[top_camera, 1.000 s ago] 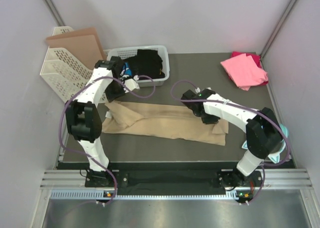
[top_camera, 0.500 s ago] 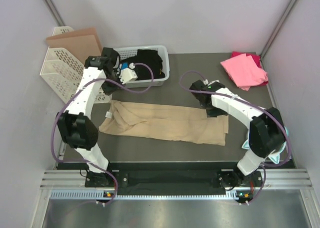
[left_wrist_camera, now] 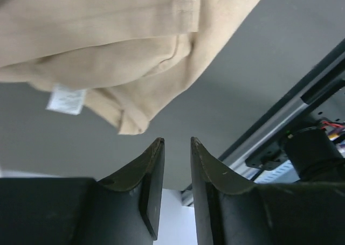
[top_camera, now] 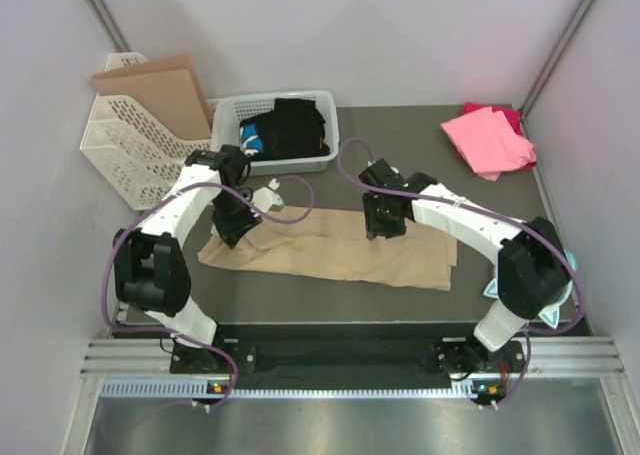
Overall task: Fold and stack the t-shirts
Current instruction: Fold the other side of the tshirt into a rectangle
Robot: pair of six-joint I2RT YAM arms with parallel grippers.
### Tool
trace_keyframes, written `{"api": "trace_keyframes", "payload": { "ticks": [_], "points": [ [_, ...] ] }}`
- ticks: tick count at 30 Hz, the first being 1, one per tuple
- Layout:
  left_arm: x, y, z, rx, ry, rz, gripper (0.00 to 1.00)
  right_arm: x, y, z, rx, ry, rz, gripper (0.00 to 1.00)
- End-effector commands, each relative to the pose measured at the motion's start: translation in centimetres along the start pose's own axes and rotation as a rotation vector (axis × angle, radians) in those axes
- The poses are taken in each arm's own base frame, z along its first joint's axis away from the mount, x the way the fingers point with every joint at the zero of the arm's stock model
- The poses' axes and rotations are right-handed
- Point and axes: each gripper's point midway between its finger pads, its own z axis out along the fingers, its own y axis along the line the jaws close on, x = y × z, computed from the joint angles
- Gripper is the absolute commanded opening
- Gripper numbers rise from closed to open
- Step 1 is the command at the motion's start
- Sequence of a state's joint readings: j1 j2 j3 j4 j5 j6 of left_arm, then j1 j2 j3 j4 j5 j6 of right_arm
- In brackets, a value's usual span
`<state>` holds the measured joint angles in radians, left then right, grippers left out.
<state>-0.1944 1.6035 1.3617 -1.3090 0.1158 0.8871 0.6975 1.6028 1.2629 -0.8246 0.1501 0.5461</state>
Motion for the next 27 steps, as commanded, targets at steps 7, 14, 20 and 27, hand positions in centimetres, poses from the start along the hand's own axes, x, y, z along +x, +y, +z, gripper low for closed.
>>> {"api": "trace_keyframes", "payload": {
  "ticks": [7,14,20,27],
  "points": [
    [-2.5,2.0,5.7,0.049,-0.037,-0.089,0.26,-0.3,-3.3,5.3,0.041,0.019,0.258,0.29],
    [-2.9,4.7,9.9,0.028,0.023,-0.164,0.22,1.2,-4.4,7.5,0.028,0.086,0.318,0.29],
    [0.8,7.2,11.6,-0.063,0.135,-0.22,0.19,1.5,-7.2,7.5,0.064,0.089,0.359,0.31],
    [5.6,9.5,8.7,-0.122,0.101,-0.312,0.18,2.3,-9.7,8.5,0.09,0.118,0.373,0.31]
  ]
}}
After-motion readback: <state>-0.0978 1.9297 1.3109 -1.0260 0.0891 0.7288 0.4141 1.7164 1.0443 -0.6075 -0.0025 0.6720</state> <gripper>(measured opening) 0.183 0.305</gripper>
